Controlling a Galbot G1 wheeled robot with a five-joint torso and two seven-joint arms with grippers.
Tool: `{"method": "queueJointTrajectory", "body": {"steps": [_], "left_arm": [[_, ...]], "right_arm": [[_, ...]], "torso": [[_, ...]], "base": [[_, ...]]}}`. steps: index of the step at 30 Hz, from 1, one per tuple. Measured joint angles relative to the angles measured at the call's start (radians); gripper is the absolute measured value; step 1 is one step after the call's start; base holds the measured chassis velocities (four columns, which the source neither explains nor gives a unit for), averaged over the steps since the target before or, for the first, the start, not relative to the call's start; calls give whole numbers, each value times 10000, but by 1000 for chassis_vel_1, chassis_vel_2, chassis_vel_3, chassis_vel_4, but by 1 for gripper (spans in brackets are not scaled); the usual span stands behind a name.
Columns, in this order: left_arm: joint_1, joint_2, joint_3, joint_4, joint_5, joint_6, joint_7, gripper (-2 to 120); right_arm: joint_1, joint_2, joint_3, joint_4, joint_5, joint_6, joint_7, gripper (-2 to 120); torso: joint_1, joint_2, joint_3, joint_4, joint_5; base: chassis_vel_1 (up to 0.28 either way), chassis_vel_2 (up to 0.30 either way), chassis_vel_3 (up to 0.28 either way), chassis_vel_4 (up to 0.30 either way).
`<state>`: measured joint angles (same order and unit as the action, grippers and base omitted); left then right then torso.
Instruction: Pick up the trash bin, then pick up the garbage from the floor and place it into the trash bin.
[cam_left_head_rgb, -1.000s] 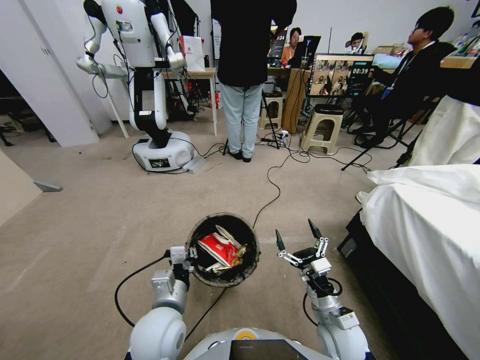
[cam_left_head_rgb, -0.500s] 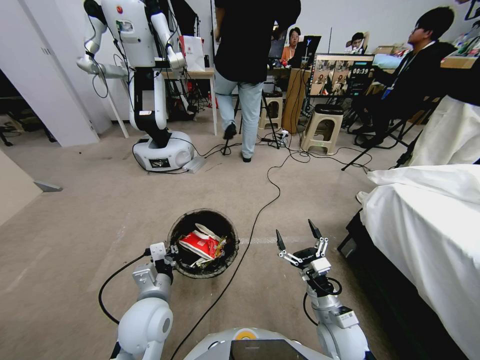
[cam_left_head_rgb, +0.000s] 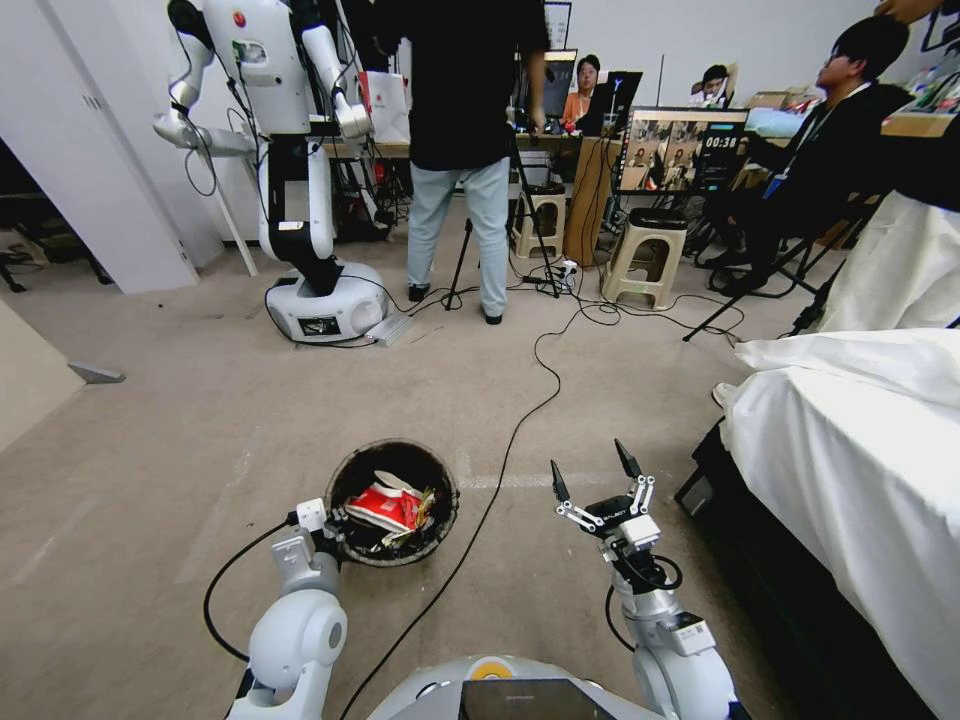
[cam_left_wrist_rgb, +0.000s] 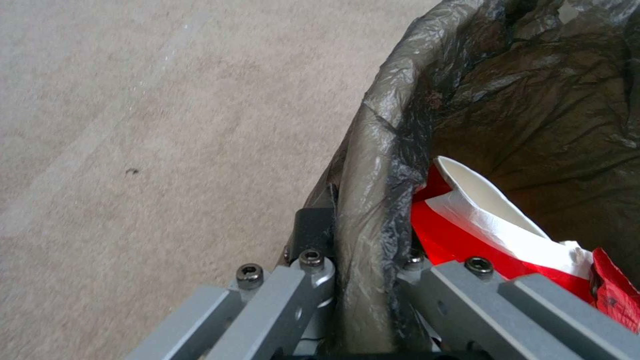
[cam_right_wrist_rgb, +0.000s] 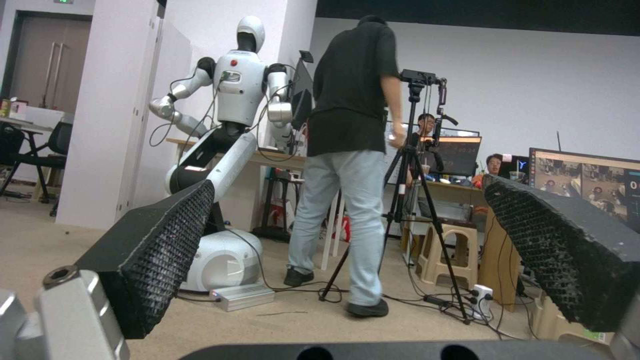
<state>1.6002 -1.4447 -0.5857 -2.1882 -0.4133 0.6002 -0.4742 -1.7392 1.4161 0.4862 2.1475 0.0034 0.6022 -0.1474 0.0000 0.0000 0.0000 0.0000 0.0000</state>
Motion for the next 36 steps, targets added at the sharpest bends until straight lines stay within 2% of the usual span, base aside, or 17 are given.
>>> {"method": "queueJointTrajectory", "body": {"steps": [17,23,26,27,29,31,34,35,36], "left_arm": [[-57,2,-169,355,-249,136,-155,2],[-99,-17,-109,356,-267,119,-141,23],[-106,-17,-106,359,-278,115,-134,25],[-111,-14,-105,363,-285,109,-124,32],[-114,-13,-104,363,-292,104,-121,35],[-125,-12,-105,363,-299,86,-115,46],[-129,-12,-105,363,-300,51,-106,53],[-126,-12,-99,349,-300,26,-93,61],[-121,-12,-91,333,-300,12,-87,62]], "right_arm": [[-25,27,-14,-73,-19,35,-11,100],[-34,44,-22,-121,-19,67,-44,100],[-41,46,-31,-126,-20,69,-49,100],[-39,47,-34,-127,-20,69,-59,100],[-29,48,-34,-130,-19,69,-67,100],[-14,50,-30,-146,-20,69,-84,100],[-11,58,-29,-165,-20,81,-99,100],[-28,67,-29,-186,-22,105,-129,100],[-41,73,-36,-196,-26,119,-143,100]], "torso": [[0,0,-1,1,1],[0,0,0,-2,-2],[0,0,0,-2,-2],[0,0,0,-2,-2],[0,0,0,-2,-2],[0,0,0,-1,-1],[0,0,0,-1,0],[0,0,0,0,-1],[0,0,0,0,-1]], "base": [[0,0,0,0],[0,0,0,0],[0,0,0,0],[0,0,0,0],[0,0,0,0],[0,0,0,0],[0,0,0,0],[0,0,0,0],[0,0,0,0]]}}
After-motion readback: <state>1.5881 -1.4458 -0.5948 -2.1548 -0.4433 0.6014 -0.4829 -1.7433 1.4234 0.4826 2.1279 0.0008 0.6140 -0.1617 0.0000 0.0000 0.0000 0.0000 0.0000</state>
